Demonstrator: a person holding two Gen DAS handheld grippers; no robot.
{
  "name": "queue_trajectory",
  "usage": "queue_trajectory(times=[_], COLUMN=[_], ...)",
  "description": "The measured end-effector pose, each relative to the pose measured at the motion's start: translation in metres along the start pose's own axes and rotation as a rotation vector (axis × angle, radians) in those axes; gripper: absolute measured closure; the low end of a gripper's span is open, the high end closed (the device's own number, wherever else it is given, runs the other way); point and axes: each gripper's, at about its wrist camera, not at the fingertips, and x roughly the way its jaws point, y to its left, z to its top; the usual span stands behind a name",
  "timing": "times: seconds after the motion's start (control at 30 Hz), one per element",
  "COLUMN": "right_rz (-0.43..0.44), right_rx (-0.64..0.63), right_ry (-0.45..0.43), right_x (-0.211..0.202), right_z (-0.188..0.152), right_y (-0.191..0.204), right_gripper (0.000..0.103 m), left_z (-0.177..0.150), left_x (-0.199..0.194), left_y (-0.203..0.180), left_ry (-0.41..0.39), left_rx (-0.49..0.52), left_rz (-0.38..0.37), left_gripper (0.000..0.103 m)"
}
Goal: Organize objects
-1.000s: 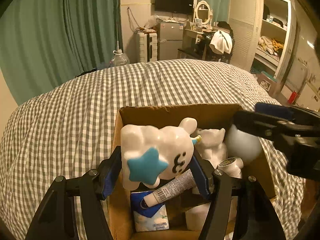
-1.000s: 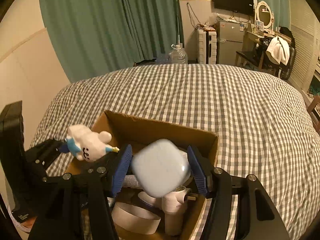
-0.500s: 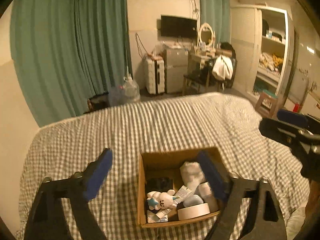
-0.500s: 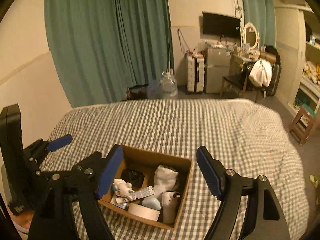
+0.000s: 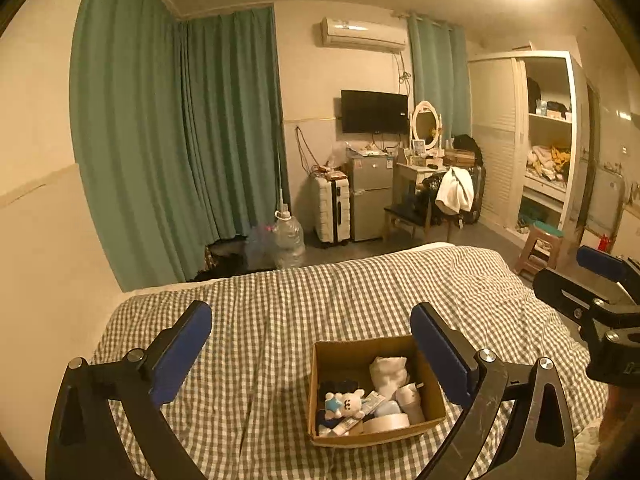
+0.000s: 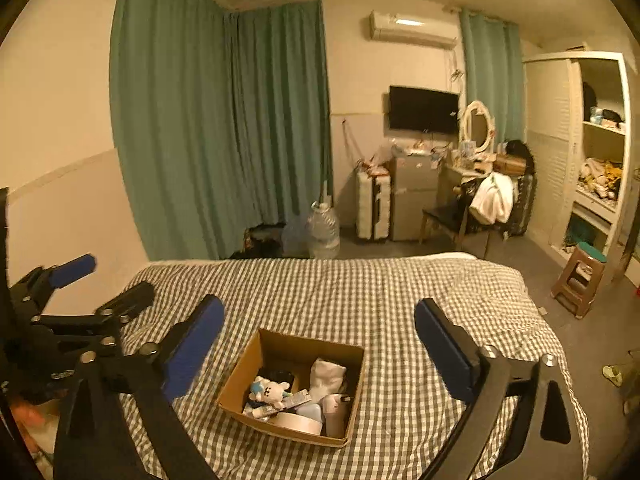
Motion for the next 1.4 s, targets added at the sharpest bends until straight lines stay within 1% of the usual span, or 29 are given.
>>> queue_trajectory(times=[0.1, 0.17, 0.3, 0.4, 0.47, 0.57, 0.67, 0.73, 0.77, 0.8, 0.87, 0.93, 1.0, 1.1, 1.4], right_rz=[-0.019, -0.032, -0.066, -0.100, -0.107, -0.152, -0.164, -0.161, -0.166, -0.170, -0.170, -0.171, -0.170, -0.165, -0.150], right_rx=[-0.007, -0.019, -0.022, -0.014, -0.014, -0.032, -0.021, -0.013, -0.018, -0.028, -0.052, -0.067, -0.075, -0.067, -0.014], right_ry=[-0.036, -0.053, -0.089, -0.063, -0.051, -0.040, -0.027, -0.024, -0.031, -0.037, -0.044, -0.054, -0.044, -0.035, 0.004], right_x=[-0.007, -0.010, -0.006, 0.010, 0.019, 0.033, 0.046, 0.052, 0.053, 0.055, 0.057, 0.058, 0.061, 0.064, 0.065], right_z=[-0.011, -0.022, -0.047, -0.071, -0.088, -0.117, -0.145, -0.157, -0.163, -0.167, -0.174, -0.179, -0.184, -0.186, -0.191], right_y=[0.002, 0.003, 0.003, -0.002, -0.005, -0.008, -0.014, -0.018, -0.019, -0.019, -0.020, -0.020, -0.021, -0.023, -0.028], right_gripper=[0.002, 0.002, 0.001, 0.001, 0.001, 0.001, 0.001, 0.001, 0.001, 0.001, 0.001, 0.001, 0.001, 0.001, 0.001], left_z=[-0.012, -0.021, -0.042, -0.062, -0.074, -0.097, -0.121, -0.136, -0.141, -0.147, -0.152, -0.157, -0.160, -0.161, -0.164], left_x=[-0.008, -0.011, -0.007, 0.003, 0.009, 0.021, 0.038, 0.049, 0.052, 0.055, 0.054, 0.055, 0.056, 0.057, 0.052], left_y=[0.000, 0.001, 0.000, -0.008, -0.012, -0.018, -0.023, -0.027, -0.029, -0.030, -0.030, -0.027, -0.023, -0.021, -0.017], left_ry=[-0.027, -0.040, -0.057, -0.060, -0.058, -0.058, -0.035, -0.010, 0.001, 0.006, 0.008, 0.012, 0.022, 0.029, 0.046], left_rx=[0.006, 0.001, -0.029, -0.041, -0.045, -0.055, -0.075, -0.064, -0.056, -0.052, -0.049, -0.062, -0.082, -0.101, -0.115], left_rz=[0.031, 0.037, 0.052, 0.066, 0.084, 0.107, 0.107, 0.106, 0.125, 0.159, 0.168, 0.153, 0.148, 0.115, 0.094], left_gripper=[0.000, 0.000, 0.000, 0.000, 0.000, 0.000, 0.000, 0.000, 0.000, 0.000, 0.000, 0.000, 0.000, 0.000, 0.000])
